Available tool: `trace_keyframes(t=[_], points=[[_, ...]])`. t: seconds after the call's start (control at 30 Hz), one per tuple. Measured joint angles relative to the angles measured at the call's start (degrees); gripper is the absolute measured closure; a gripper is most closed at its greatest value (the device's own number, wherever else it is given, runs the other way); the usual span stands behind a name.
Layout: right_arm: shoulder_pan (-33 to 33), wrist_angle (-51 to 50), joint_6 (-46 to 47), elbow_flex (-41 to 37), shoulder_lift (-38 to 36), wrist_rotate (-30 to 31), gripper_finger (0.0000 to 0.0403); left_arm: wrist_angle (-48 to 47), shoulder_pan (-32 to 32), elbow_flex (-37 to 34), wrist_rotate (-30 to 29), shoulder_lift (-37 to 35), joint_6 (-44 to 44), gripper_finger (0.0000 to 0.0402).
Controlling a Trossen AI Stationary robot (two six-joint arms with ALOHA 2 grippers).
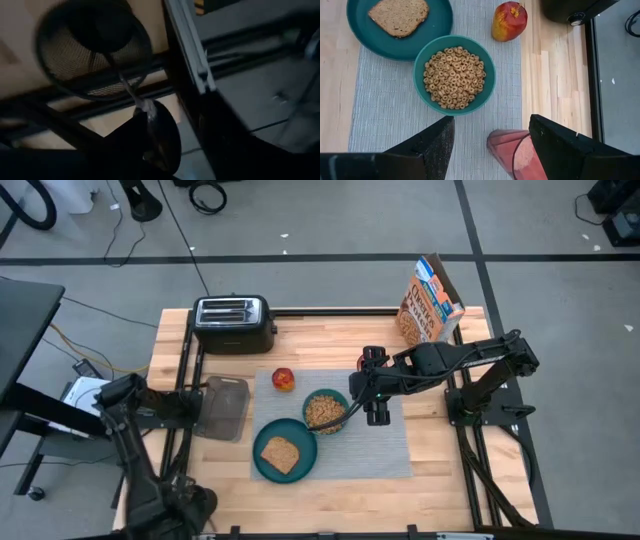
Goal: Arrange a breakfast setting
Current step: Put the spoon on the mat
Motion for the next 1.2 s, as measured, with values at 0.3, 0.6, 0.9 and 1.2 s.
trace_keyframes(t=[0.3,0.6,0.9,1.2], points=[[-0.4,0.2,0.0,0.0,0.0,-0.3,0.0141,2.5,13.0,0.0,10.6,0.3,-10.6,0.0212],[0.1,0.0,0.1,0.0,0.0,-0.6,0.0141,0.9,15.3,0.0,21.1,6.9,-10.2,0.0212],[0.6,-0.2,-1.0,0.0,0.0,-1.8,0.0141,-4.6,12.9,-5.6,23.2,6.4,-12.4,0.0211],[0.8,-2.0,-1.6,0.0,0.0,-3.2,0.0141,2.0,12.1,-12.9,25.1,5.4,-14.8,0.0211]])
